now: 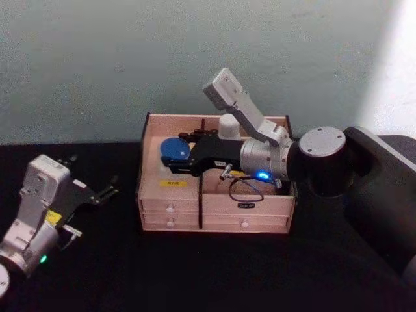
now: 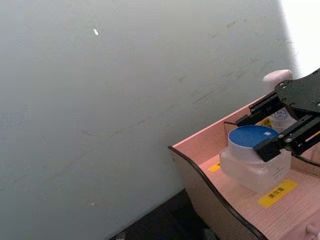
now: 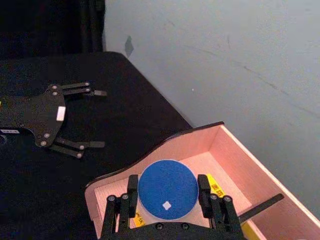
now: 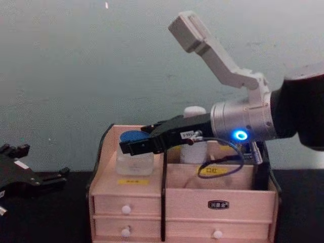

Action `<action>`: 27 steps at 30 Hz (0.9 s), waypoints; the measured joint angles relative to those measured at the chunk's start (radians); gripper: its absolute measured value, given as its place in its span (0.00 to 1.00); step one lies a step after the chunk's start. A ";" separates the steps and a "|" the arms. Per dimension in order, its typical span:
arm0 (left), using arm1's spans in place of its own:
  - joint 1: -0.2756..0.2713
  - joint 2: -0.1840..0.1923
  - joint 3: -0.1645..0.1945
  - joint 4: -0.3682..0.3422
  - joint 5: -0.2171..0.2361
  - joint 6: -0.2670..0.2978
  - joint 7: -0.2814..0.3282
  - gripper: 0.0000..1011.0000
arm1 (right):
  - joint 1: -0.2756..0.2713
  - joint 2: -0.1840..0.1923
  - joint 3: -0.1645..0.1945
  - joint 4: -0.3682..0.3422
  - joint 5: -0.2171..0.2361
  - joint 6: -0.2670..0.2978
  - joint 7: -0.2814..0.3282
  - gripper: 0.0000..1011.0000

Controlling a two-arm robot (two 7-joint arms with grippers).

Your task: Pick up the facial cleanser and watermelon frost from the table and place them into the tiered storage box.

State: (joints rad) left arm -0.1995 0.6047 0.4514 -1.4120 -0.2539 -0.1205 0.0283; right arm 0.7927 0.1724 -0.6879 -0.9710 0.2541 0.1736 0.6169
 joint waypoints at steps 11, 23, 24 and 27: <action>0.000 0.000 0.000 0.000 0.000 0.000 0.000 0.99 | 0.000 0.001 0.000 -0.002 0.003 0.001 0.000 0.78; 0.000 0.000 0.000 0.000 0.000 0.000 0.000 0.99 | -0.001 0.001 0.000 -0.002 0.004 0.001 0.000 0.99; 0.000 0.000 0.000 0.000 0.000 0.000 0.000 0.99 | -0.001 0.001 0.000 -0.002 0.004 0.001 0.000 0.99; 0.000 0.000 0.000 0.000 0.000 0.000 0.000 0.99 | -0.001 0.001 0.000 -0.002 0.004 0.001 0.000 0.99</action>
State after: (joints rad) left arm -0.1995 0.6047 0.4514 -1.4120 -0.2539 -0.1205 0.0283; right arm 0.7919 0.1737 -0.6879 -0.9733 0.2585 0.1744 0.6169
